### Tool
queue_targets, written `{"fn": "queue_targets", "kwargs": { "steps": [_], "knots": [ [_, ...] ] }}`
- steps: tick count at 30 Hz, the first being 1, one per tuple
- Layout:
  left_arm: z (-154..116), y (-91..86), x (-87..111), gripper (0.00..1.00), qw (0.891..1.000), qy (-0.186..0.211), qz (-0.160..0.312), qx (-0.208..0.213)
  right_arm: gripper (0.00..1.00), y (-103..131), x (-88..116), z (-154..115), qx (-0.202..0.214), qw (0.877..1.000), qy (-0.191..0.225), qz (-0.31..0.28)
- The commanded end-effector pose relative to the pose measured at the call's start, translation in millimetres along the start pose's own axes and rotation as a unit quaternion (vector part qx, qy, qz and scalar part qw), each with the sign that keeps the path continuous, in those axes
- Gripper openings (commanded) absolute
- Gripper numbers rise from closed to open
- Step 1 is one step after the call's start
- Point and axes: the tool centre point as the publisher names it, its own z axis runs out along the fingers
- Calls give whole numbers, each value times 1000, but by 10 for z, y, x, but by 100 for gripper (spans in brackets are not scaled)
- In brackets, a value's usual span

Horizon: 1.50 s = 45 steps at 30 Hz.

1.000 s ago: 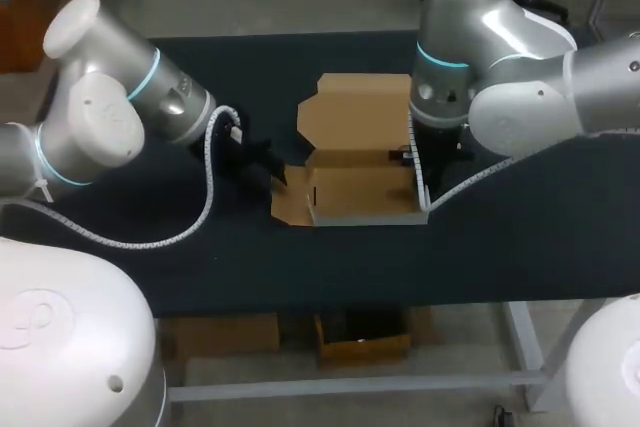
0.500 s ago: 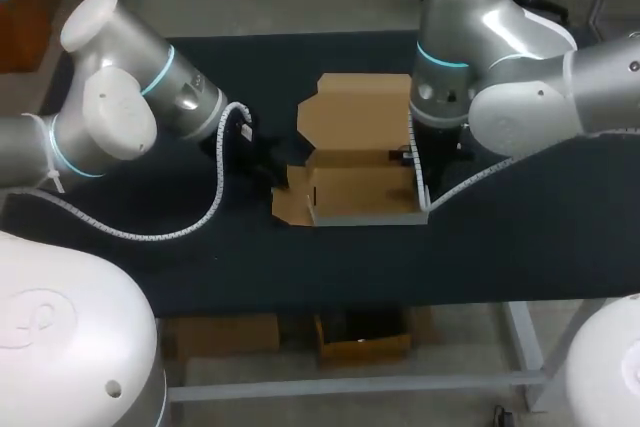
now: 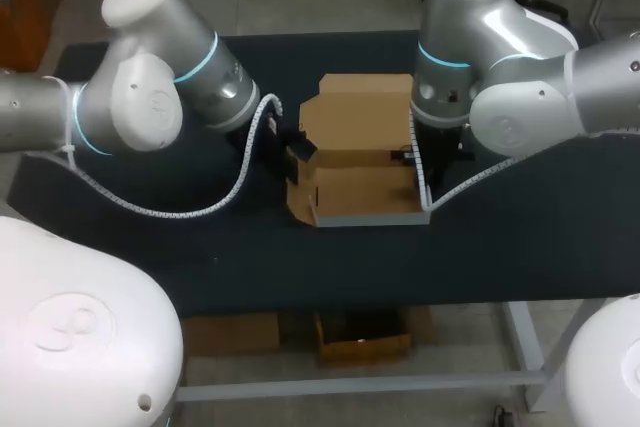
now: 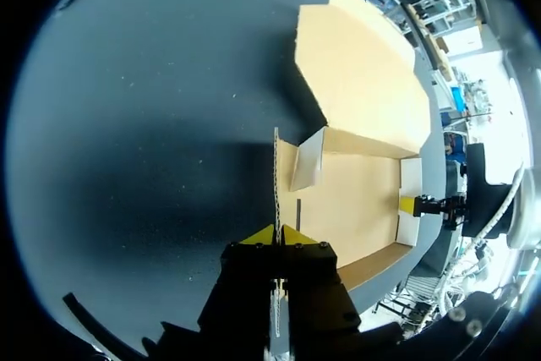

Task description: Assemble the packaging by folding the flat box into shape, placing the metal phone stand inside, and closing the box properly

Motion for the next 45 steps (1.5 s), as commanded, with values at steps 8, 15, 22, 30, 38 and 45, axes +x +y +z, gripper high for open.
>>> {"fn": "queue_targets", "kwargs": {
  "steps": [8, 15, 22, 30, 38, 45],
  "knots": [
    [73, 95, 306, 0, 986, -156, 1, 53, 0, -3, 25, -3, 1, 1000, 1, 0],
    [99, 105, 380, 0, 977, -202, 3, 74, 0, -3, 25, -3, 1, 1000, 1, 0],
    [-87, 99, 322, 37, 982, -178, 1, 70, 0, -3, 25, -3, 1, 1000, 1, 0],
    [-324, 64, 38, 43, 991, -124, -3, 42, 0, -3, 25, -3, 1, 1000, 1, 0],
    [-449, -50, -306, 41, 999, -50, 2, 1, 0, -3, 25, -3, 1, 1000, 1, 0],
    [-410, -116, -532, 40, 1000, -7, 2, -20, 0, -3, 25, -3, 1, 1000, 1, 0]
  ]
}}
